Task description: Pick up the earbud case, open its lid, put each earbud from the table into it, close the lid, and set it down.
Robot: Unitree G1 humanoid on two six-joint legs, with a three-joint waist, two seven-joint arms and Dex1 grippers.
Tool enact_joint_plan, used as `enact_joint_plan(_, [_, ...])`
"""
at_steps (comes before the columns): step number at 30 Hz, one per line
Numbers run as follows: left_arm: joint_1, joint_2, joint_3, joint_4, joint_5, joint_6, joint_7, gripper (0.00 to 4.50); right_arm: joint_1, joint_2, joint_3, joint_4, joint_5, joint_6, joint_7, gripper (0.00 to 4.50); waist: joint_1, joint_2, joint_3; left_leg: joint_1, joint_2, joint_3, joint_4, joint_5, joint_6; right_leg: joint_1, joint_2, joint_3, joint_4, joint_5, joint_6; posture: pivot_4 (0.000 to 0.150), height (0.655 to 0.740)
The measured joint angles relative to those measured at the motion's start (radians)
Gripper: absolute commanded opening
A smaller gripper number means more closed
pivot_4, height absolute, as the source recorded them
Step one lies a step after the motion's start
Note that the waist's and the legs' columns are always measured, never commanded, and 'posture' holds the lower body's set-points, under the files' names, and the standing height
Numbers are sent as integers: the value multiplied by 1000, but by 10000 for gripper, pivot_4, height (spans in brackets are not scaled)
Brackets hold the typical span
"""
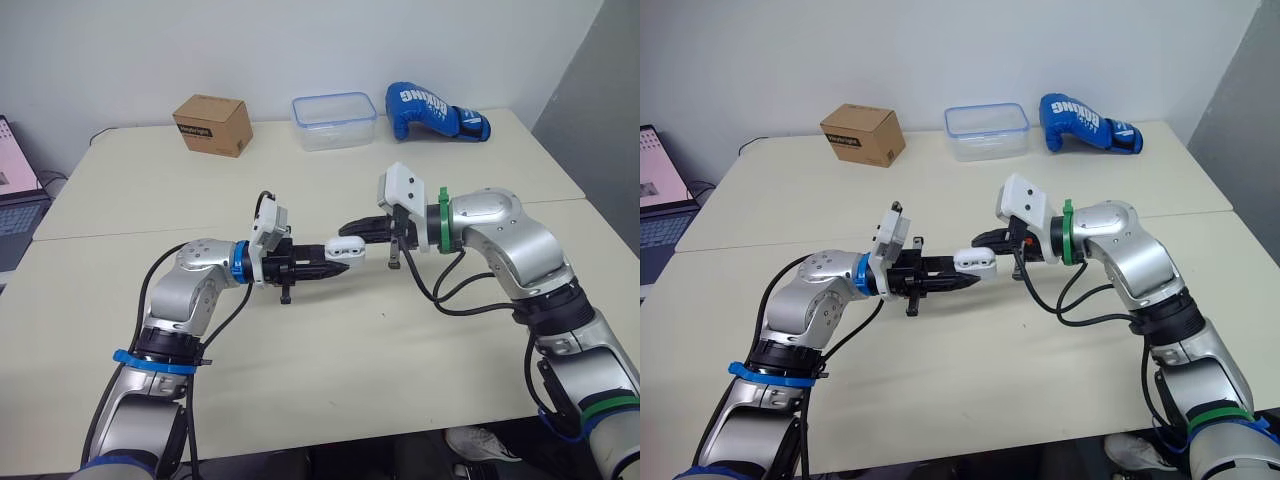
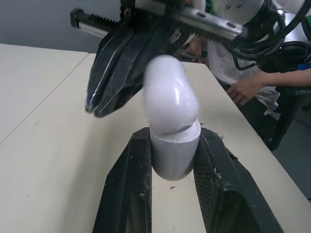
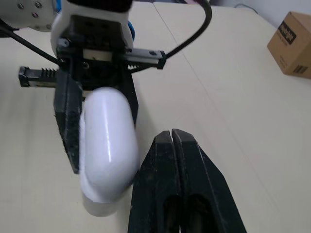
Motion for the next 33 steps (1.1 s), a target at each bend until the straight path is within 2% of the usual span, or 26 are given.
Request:
enact_joint_plan(21, [-4,-7,18,34,-2,60,53,7919,80,-43,-23,-143,-6,-3,25,295,2,0,0,0,0,0,0,0,0,0,0,0,0,0,0,1500,7307])
enact_joint_plan(27, [-46,48,7,17,-4,322,145,7919,87,-197,-102,-95,0,-26,113,295,9,0,0,0,0,0,0,0,0,0,0,0,0,0,0,1500,7307])
enact_joint_plan(33, [-132,27,-46,79,-11,578,226,7919,151,-218,-125,-75,-1,-37,127,295,9,0,0,0,0,1,0,0,0,1,0,0,1,0,0,1500,7307])
